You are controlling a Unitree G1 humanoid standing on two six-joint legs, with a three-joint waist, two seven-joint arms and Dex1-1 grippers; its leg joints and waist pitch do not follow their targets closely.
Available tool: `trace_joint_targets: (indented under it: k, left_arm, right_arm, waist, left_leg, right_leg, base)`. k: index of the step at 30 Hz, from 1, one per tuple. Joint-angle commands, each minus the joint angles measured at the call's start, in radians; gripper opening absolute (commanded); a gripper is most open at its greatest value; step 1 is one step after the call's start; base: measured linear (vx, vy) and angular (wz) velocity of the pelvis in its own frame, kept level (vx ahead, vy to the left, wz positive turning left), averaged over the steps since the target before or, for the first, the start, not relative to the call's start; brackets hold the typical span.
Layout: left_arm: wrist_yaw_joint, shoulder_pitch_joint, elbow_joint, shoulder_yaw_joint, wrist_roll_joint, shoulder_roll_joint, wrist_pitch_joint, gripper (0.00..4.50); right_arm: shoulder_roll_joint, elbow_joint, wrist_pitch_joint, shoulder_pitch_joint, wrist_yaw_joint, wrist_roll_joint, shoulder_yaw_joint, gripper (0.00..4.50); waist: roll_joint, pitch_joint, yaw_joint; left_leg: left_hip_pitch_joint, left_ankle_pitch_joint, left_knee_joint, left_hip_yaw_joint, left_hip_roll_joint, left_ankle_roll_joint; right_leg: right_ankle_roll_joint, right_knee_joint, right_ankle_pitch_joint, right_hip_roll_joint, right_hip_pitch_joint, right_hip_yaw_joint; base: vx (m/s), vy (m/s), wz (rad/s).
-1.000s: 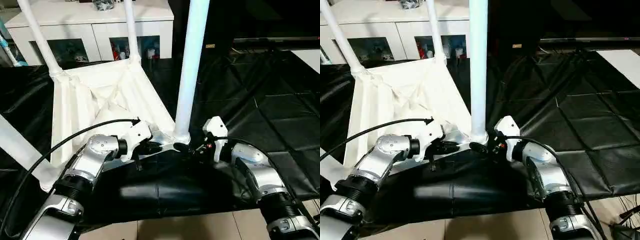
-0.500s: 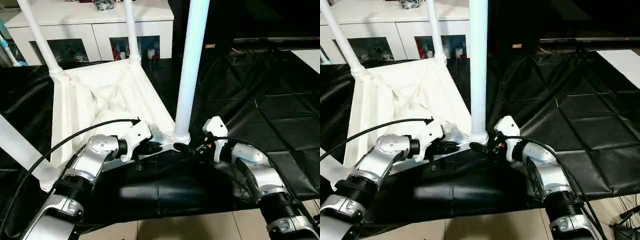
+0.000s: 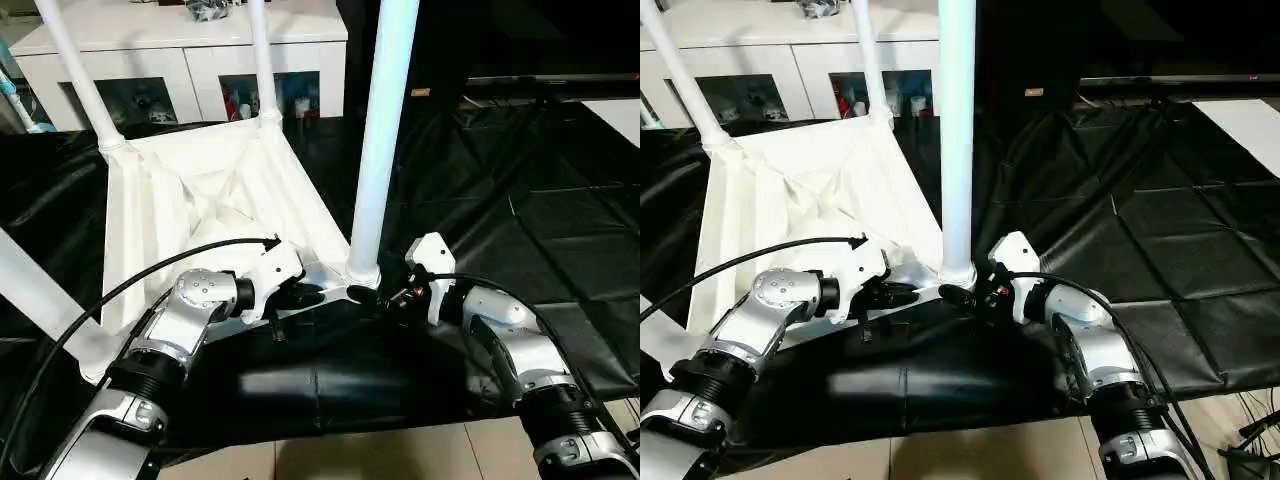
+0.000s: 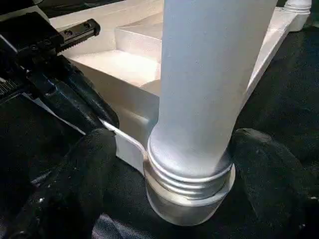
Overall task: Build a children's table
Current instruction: Rotate leg to tighten
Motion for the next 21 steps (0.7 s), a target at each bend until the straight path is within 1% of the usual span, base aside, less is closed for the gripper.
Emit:
trace_joint_targets:
  k: [1, 21]
  left_arm:
    - [-0.004, 0.031, 0.034, -0.032, 0.014, -0.007, 0.008, 0.00]
    - [-0.004, 0.031, 0.034, -0.032, 0.014, -0.007, 0.008, 0.00]
  right_arm:
    - [0.008, 0.000, 0.012, 0.008, 0.017, -0.009, 0.040, 3.86]
    - [0.008, 0.000, 0.012, 0.008, 0.017, -0.009, 0.040, 3.86]
  waist:
    - [-0.014, -0.058, 0.007]
    - [-0.014, -0.059, 0.008]
  left_leg:
    - [0.005, -0.164, -0.055, -0.018, 0.044, 0.103]
    - [0.004, -0.154, -0.054, -0.018, 0.044, 0.107]
  right_leg:
    - [-0.267, -0.053, -0.072, -0.049, 0.050, 0.030]
    - [-0.270, -0.051, -0.058, -0.049, 0.051, 0.029]
  base:
    - [0.000, 0.000, 0.00]
    - [0.000, 0.000, 0.00]
